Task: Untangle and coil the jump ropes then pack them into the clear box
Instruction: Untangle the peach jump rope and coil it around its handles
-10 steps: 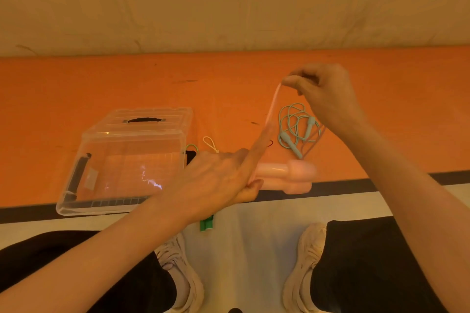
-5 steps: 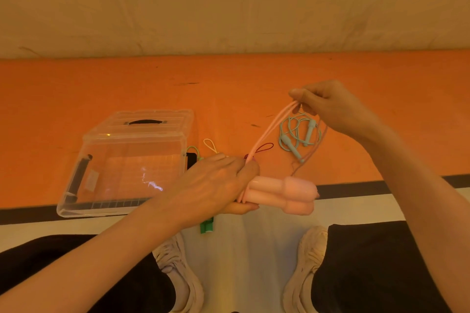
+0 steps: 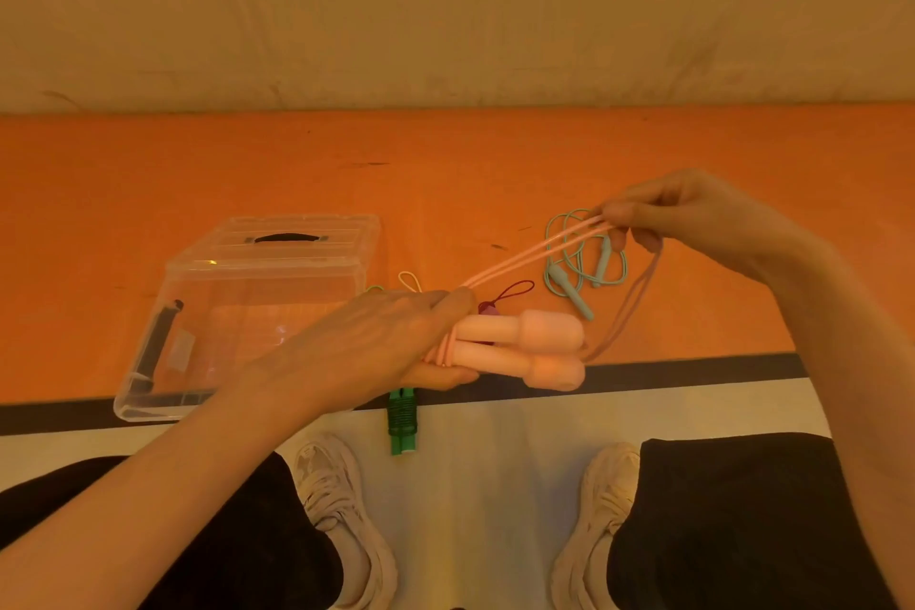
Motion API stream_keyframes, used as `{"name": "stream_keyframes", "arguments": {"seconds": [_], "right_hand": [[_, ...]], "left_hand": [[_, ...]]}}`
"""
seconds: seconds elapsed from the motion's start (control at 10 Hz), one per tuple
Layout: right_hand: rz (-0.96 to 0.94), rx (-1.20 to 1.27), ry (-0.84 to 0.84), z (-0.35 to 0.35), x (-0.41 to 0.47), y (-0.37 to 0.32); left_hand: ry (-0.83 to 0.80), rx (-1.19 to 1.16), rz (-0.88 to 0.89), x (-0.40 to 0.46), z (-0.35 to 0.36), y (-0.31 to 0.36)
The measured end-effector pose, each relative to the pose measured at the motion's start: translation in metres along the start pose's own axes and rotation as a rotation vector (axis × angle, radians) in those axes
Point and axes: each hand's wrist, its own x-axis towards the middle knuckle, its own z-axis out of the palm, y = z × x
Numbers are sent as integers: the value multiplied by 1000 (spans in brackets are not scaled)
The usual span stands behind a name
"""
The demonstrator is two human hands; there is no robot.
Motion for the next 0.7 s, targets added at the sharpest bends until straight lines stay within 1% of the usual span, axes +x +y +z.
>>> {"name": "stream_keyframes", "arguments": {"seconds": [0.1,0.2,0.3,0.4,0.5,0.6,0.7], "right_hand": [[17,220,15,-4,1,1],[38,214,15,-7,1,3],[78,121,-12,-10,-1,4],[40,60,79,-6,0,5],[-21,85,239,1,9,5],[-42,100,311,10,17,1],[-18,74,279,19,20,2]], "left_hand": [[-15,-14,-20,-1,-7,2],[-57,-45,-84,-3,-11,2],[-79,-60,-97,-4,-14,0],[-81,-33,-72,-5,-17,4],[-47,-11,-20,-4,-16,21],[4,-9,153,-2,-6,41],[32,15,263,2,1,56]]}}
